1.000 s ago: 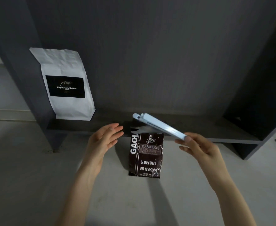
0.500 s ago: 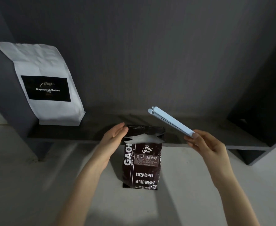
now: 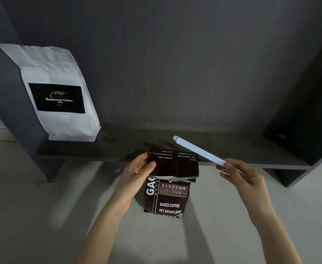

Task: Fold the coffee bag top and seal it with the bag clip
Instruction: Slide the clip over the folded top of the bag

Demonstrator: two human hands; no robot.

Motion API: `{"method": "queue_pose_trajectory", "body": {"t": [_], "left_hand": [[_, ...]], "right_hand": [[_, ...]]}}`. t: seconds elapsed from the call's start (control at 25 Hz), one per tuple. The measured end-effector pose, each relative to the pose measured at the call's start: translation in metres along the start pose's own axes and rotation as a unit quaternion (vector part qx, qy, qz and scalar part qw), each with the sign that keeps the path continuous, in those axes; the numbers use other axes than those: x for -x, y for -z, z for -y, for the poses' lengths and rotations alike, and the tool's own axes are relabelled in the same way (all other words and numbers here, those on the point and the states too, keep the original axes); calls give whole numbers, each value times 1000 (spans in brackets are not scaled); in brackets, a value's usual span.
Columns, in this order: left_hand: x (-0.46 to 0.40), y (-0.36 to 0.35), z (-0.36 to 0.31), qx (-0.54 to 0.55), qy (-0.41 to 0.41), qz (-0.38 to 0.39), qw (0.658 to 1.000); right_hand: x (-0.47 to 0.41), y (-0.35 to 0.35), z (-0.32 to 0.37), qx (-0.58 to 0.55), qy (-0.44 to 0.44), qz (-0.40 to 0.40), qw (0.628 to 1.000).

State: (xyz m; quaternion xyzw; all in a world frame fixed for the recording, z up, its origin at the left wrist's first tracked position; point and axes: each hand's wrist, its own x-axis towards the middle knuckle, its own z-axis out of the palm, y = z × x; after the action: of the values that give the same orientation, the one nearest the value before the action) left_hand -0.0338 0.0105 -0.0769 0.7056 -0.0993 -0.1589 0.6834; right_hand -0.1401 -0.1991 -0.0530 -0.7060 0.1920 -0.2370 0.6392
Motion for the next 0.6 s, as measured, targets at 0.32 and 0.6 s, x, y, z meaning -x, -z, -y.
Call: {"method": "queue_pose_trajectory", "body": {"t": [0.32,0.6], "left_hand": [[32,-6,11,35,-65,-16,997],[40,-8,12,54,-73,-19,996]], "right_hand": [[26,-7,-7,55,21,42,997],[24,-35,-13,49,38,36,997]]}}
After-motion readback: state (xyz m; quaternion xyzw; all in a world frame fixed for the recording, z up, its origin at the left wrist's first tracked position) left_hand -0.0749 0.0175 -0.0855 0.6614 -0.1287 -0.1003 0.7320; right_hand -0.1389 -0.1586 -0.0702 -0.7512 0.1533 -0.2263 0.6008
